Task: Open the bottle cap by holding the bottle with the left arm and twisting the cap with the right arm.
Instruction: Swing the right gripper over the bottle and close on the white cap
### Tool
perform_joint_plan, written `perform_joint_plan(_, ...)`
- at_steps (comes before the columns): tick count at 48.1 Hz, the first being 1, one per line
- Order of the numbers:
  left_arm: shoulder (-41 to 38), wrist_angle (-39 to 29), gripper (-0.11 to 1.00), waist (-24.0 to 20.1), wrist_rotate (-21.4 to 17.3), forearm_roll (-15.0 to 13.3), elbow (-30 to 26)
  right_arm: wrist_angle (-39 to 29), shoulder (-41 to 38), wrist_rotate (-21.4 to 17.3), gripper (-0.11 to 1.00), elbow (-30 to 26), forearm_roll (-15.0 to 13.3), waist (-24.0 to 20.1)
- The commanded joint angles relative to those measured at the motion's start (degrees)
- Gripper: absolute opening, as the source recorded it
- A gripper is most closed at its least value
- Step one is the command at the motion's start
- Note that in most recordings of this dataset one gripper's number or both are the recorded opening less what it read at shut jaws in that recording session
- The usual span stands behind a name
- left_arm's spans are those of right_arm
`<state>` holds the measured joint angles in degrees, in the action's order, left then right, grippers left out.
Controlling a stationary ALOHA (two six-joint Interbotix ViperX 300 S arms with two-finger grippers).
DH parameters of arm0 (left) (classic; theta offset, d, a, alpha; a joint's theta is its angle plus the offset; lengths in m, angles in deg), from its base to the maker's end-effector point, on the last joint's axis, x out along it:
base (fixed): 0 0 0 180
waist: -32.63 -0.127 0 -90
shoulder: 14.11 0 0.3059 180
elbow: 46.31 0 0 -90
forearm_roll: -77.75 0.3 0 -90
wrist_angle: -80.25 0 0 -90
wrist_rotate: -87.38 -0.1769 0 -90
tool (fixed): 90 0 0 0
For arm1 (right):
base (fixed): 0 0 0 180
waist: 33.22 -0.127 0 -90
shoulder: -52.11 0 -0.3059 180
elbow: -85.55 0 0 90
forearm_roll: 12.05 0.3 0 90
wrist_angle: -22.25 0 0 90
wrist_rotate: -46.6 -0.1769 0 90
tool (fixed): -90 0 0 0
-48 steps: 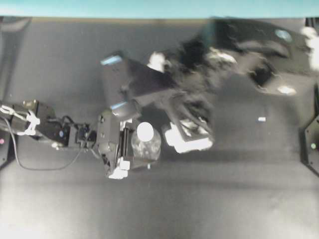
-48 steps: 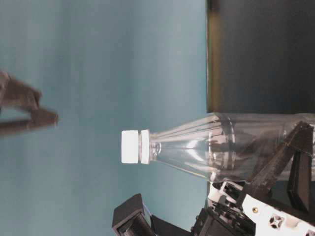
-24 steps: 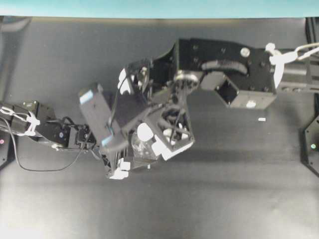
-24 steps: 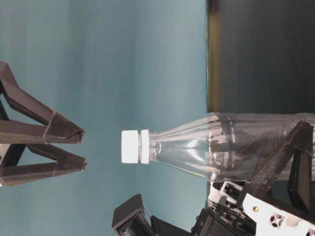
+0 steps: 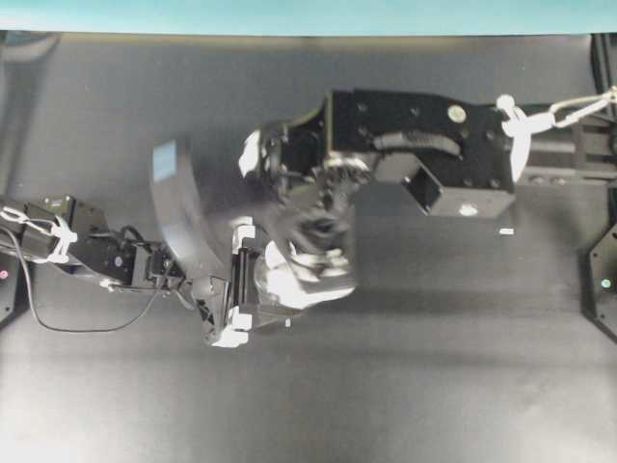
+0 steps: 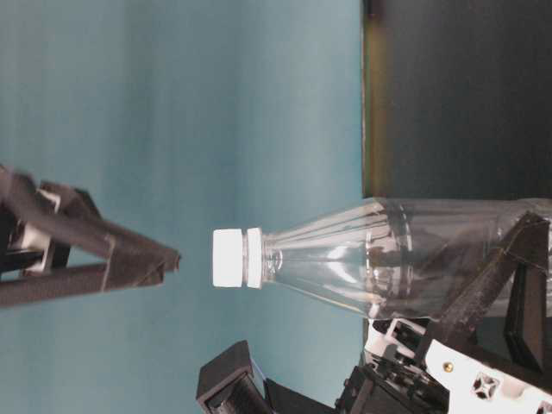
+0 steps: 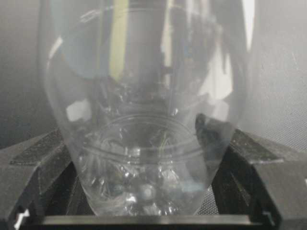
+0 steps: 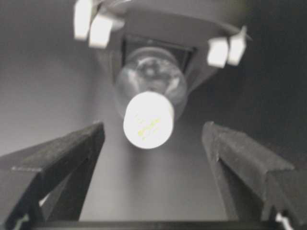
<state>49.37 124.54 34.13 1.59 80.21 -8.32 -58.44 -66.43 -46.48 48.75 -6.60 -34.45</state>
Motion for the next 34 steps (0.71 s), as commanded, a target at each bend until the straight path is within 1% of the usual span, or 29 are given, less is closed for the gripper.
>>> perform_joint_plan(1, 0.3, 0.2, 0.82, 0.0, 0.1, 0.2, -0.2, -3.6, -0.8, -8.9, 0.79, -2.9, 0.9, 0.8)
perform_joint_plan(5, 0.3, 0.2, 0.82, 0.0, 0.2, 0.1, -0.1, -6.2, -1.8, -15.4, 0.79, -4.9, 1.8, 0.4)
perform_joint_plan(10, 0.3, 0.2, 0.82, 0.1, 0.2, 0.1, -0.1, -6.5, -3.1, -23.1, 0.78, -7.0, 2.3, -0.4)
perform_joint_plan(14, 0.3, 0.2, 0.82, 0.1, 0.2, 0.1, 0.0, -6.5, -4.0, -26.8, 0.78, -7.8, 2.4, -0.8)
perform_joint_plan(24, 0.3, 0.2, 0.82, 0.1, 0.2, 0.1, 0.1, -6.9, -5.5, -30.3, 0.78, -7.6, 2.5, -2.0)
perform_joint_plan(34, 0.4, 0.2, 0.82, 0.1, 0.2, 0.1, 0.2, -7.0, -6.4, -30.8, 0.78, -7.3, 0.9, -1.3)
